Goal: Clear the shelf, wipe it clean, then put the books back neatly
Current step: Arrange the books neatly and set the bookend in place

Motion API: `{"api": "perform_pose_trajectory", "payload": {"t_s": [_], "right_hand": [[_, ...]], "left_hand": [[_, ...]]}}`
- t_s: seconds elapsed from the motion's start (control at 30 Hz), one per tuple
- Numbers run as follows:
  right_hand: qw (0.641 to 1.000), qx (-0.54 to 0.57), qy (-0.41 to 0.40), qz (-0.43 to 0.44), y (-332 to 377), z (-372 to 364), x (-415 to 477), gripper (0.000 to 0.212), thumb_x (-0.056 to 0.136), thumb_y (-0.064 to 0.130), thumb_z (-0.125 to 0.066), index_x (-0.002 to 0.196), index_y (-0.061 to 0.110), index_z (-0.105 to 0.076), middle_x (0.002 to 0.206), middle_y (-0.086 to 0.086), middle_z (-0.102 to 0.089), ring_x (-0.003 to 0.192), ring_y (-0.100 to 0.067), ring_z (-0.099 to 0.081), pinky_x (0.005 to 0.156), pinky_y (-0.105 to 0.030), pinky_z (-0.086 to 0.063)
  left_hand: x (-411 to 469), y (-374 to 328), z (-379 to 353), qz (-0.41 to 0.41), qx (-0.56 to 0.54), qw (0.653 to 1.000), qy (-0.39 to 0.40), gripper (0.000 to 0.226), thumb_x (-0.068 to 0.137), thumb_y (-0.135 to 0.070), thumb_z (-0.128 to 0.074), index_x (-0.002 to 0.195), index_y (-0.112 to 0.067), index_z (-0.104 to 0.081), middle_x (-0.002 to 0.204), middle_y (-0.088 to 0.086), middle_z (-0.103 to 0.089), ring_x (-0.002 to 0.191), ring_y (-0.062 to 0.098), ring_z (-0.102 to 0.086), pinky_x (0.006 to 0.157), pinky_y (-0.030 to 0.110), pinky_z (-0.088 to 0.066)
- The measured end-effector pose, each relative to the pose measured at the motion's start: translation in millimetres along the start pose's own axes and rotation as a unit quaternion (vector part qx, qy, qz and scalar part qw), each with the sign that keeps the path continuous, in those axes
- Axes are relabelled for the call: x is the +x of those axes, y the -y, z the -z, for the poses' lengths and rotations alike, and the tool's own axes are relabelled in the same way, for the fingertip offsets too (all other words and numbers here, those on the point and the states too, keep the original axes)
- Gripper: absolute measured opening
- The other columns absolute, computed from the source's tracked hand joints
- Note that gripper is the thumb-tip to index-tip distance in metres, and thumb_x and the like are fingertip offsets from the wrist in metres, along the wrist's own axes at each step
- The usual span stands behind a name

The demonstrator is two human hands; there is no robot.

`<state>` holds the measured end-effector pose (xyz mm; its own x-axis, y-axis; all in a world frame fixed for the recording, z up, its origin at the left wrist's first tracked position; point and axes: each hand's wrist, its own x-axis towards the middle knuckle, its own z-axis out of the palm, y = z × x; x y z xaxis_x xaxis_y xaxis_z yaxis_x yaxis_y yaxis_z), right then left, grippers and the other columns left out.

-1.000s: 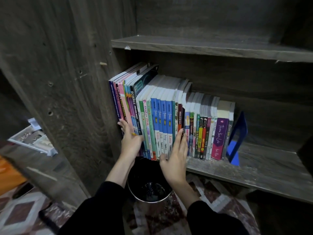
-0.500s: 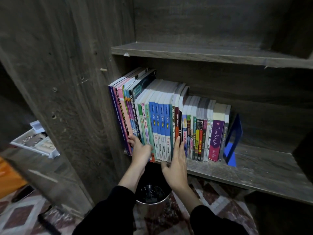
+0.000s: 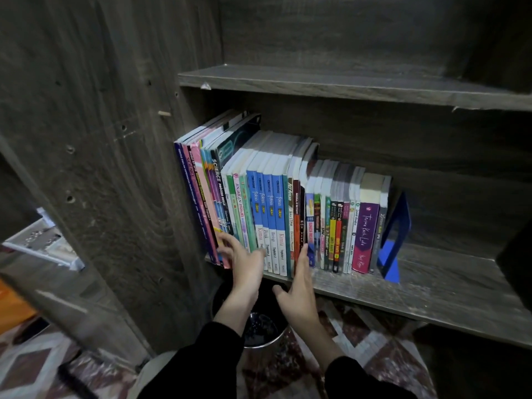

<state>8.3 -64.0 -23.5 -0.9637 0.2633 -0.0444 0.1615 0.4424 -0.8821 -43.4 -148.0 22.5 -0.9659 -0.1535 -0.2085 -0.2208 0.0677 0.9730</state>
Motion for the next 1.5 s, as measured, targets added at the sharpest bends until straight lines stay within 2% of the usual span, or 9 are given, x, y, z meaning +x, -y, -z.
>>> {"api": "perform_pose_trajectory", "payload": {"t_s": [0.47,0.6,0.7,0.8,0.9,1.03,1.13,1.23,1.5], "right_hand": [[0.999,0.026,0.033,-0.002,-3,-2,9,0.112,0.082,0.012,-0.062,0.139,0.044,0.028,0.160,-0.002,0.010,0.147,-0.021,0.008,0.119,-0.046,-0.004],[0.996,0.058,0.050,0.037,-17,18,8,0.096,0.085,0.015,-0.062,0.145,0.051,0.004,0.159,0.008,-0.014,0.146,-0.011,-0.011,0.118,-0.044,-0.019],[0.986,0.071,-0.127,0.087,-23,48,6,0.047,0.085,0.004,-0.061,0.128,0.021,-0.053,0.129,0.002,-0.056,0.122,-0.019,-0.052,0.099,-0.030,-0.043],[0.915,0.043,-0.392,0.085,-29,89,5,0.028,0.072,-0.006,-0.052,0.090,0.015,-0.058,0.089,-0.005,-0.058,0.088,-0.031,-0.056,0.079,-0.038,-0.043],[0.880,0.078,-0.469,0.002,-43,132,25,0.027,0.081,0.007,-0.047,0.105,0.005,-0.058,0.106,-0.017,-0.057,0.104,-0.033,-0.049,0.092,-0.039,-0.032],[0.913,0.237,-0.313,-0.112,-80,177,83,0.040,0.099,0.022,-0.047,0.138,0.013,-0.044,0.138,-0.011,-0.048,0.129,-0.028,-0.042,0.109,-0.037,-0.030],[0.922,0.321,-0.165,-0.140,-136,178,142,0.070,0.087,0.055,-0.058,0.147,0.033,-0.030,0.150,0.005,-0.034,0.135,-0.023,-0.038,0.112,-0.049,-0.031],[0.910,0.377,-0.088,-0.147,-171,162,171,0.094,0.063,0.085,-0.058,0.143,0.042,-0.036,0.150,0.001,-0.039,0.135,-0.022,-0.041,0.111,-0.054,-0.032],[0.891,0.429,-0.104,-0.103,-168,145,176,0.094,0.063,0.088,-0.054,0.143,0.040,-0.038,0.150,0.009,-0.039,0.138,-0.017,-0.036,0.115,-0.048,-0.027]], "left_hand": [[2,8,-9,-0.020,0.022,1.000,0.003,0.097,0.091,-0.004,-0.055,0.148,-0.018,0.023,0.155,0.015,0.026,0.145,0.021,0.019,0.116,0.036,0.002],[-24,12,-24,-0.214,0.144,0.965,-0.041,0.094,0.087,0.002,-0.052,0.149,-0.020,0.014,0.155,0.006,0.027,0.145,0.020,0.018,0.117,0.033,0.003],[-45,23,-46,-0.405,0.237,0.883,-0.005,0.086,0.084,-0.008,-0.042,0.152,-0.027,0.009,0.158,0.000,0.021,0.146,0.018,0.016,0.118,0.036,0.005],[-54,14,-70,-0.491,0.302,0.815,0.055,0.080,0.080,-0.016,-0.032,0.153,-0.025,0.000,0.160,0.009,0.008,0.147,0.024,0.009,0.118,0.041,0.001],[-42,-6,-95,-0.562,0.383,0.731,0.056,0.090,0.077,-0.002,-0.051,0.153,-0.023,-0.006,0.158,0.017,0.003,0.146,0.028,0.009,0.118,0.045,0.002],[-21,-48,-120,-0.512,0.549,0.656,0.073,0.108,0.086,-0.017,-0.067,0.144,-0.027,0.024,0.151,0.022,0.030,0.130,0.034,0.043,0.106,0.050,0.023],[-11,-63,-133,-0.495,0.624,0.602,0.060,0.113,0.086,-0.022,-0.068,0.137,-0.021,0.033,0.150,0.025,0.030,0.132,0.038,0.038,0.104,0.055,0.021],[-8,-63,-139,-0.499,0.631,0.591,0.059,0.115,0.085,-0.023,-0.068,0.140,-0.021,0.033,0.153,0.019,0.026,0.141,0.038,0.025,0.111,0.056,0.010],[-10,-61,-145,-0.500,0.620,0.602,0.056,0.093,0.086,-0.045,-0.062,0.151,-0.029,0.002,0.157,0.015,0.010,0.145,0.035,0.009,0.113,0.053,-0.007]]}}
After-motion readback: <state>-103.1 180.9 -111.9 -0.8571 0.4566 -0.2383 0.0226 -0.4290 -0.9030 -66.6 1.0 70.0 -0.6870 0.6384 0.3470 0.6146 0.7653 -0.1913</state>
